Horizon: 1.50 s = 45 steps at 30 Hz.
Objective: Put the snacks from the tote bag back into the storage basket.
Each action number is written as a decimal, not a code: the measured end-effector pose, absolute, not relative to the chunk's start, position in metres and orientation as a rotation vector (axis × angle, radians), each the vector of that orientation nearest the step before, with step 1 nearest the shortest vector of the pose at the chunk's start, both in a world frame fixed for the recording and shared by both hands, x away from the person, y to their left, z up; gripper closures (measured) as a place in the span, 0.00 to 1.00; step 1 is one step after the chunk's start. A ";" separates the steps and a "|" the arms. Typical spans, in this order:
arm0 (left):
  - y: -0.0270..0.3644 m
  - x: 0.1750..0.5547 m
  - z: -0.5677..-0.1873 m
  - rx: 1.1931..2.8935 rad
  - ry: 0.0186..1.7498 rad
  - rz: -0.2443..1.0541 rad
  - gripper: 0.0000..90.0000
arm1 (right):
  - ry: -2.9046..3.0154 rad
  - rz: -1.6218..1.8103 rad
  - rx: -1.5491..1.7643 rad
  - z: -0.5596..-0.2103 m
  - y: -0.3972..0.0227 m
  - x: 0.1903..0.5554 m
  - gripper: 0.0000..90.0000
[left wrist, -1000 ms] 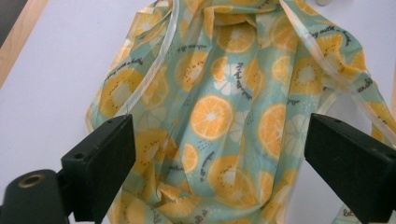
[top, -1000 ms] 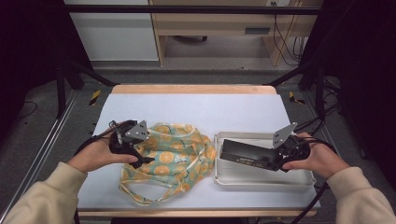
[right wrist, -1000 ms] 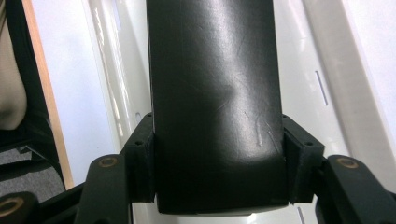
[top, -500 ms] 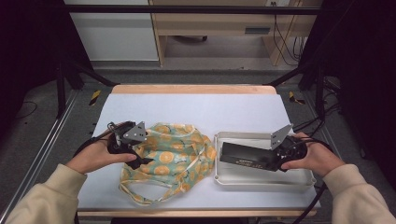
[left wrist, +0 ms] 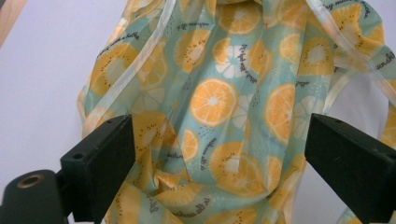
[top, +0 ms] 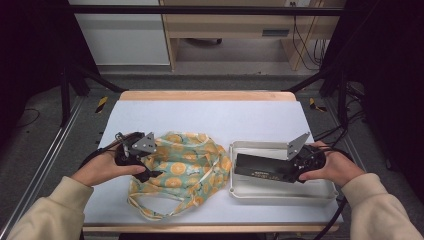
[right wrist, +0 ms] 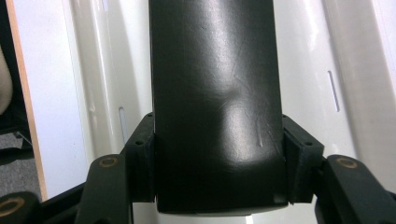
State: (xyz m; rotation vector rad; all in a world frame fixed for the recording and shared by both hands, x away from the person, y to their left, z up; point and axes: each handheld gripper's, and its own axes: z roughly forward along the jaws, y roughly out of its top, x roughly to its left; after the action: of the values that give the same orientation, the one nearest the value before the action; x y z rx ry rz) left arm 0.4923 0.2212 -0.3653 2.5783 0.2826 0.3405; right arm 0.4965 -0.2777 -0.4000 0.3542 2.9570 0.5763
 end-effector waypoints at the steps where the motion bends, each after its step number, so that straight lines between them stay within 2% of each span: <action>1: 0.222 0.493 -0.366 2.579 0.284 0.340 0.10 | 2.960 0.583 0.342 -0.400 -0.278 0.497 0.47; 45: 0.218 0.493 -0.373 2.609 0.268 0.313 0.10 | 3.036 0.536 0.209 -0.419 -0.272 0.497 0.47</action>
State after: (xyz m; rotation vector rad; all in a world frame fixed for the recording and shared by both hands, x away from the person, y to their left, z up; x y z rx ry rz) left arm 0.4931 0.2184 -0.3732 2.6094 0.2675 0.3127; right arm 0.4968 -0.2716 -0.4192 0.2087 3.0363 0.5364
